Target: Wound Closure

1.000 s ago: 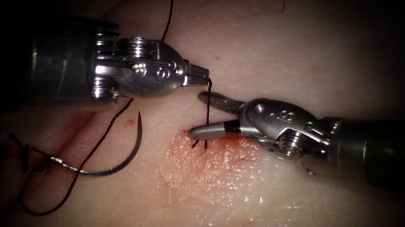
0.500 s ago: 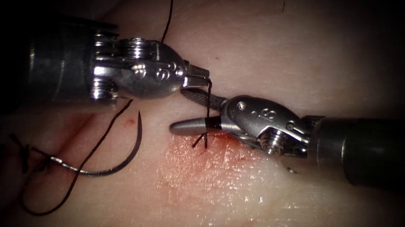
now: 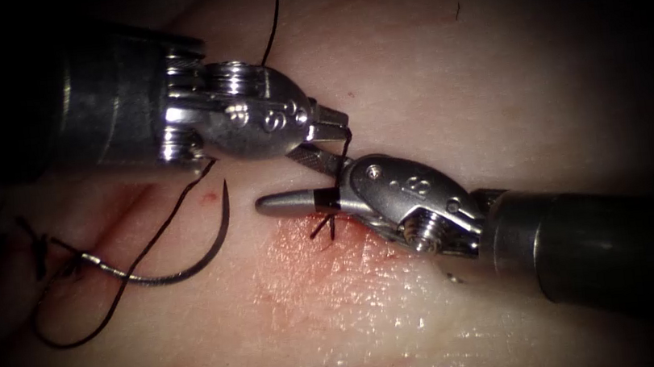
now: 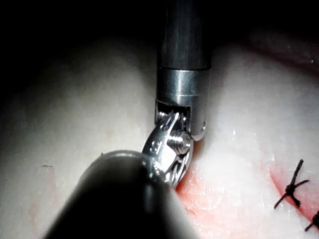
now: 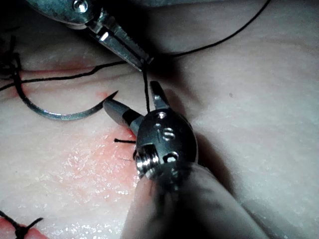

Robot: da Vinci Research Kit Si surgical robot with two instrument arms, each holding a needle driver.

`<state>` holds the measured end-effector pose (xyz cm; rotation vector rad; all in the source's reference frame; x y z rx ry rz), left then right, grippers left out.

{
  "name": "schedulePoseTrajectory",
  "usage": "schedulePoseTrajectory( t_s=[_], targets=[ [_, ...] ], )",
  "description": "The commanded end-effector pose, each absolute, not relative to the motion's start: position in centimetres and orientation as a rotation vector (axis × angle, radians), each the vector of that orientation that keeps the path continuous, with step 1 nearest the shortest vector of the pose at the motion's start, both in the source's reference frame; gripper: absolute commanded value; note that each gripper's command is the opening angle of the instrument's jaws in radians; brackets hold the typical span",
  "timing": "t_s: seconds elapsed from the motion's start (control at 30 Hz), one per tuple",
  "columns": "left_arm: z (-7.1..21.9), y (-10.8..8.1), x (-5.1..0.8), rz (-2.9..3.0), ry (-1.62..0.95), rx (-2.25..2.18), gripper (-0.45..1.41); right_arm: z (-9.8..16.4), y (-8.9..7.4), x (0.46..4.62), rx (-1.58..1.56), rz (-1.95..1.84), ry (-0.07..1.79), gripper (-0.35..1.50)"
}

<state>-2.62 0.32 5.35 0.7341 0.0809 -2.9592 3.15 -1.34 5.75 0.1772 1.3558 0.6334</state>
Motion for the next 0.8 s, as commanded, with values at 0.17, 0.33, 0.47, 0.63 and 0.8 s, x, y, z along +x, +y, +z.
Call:
schedulePoseTrajectory(
  t_s=[0.17,0.33,0.47,0.63,0.8],
  targets=[
    [5.4,0.3,-2.68,-2.957,0.077,0.734,-0.45,5.8,-1.3,3.2,0.138,0.592,1.373,-0.35],
    [5.3,0.3,-2.67,-2.956,0.077,0.746,-0.45,5.8,-1.3,3.16,0.074,0.561,1.416,-0.05],
    [5.3,0.4,-2.61,-2.955,0.066,0.765,-0.45,5.7,-1.3,3.05,0.085,0.555,1.421,0.84],
    [5.2,0.6,-2.23,-2.96,-0.031,0.795,-0.45,5.6,-1.4,2.54,0.132,0.523,1.446,1.43],
    [5.3,0.7,-1.82,-3.024,-0.12,0.747,-0.45,5.5,-1.5,2.17,0.165,0.498,1.411,1.41]
  ],
)
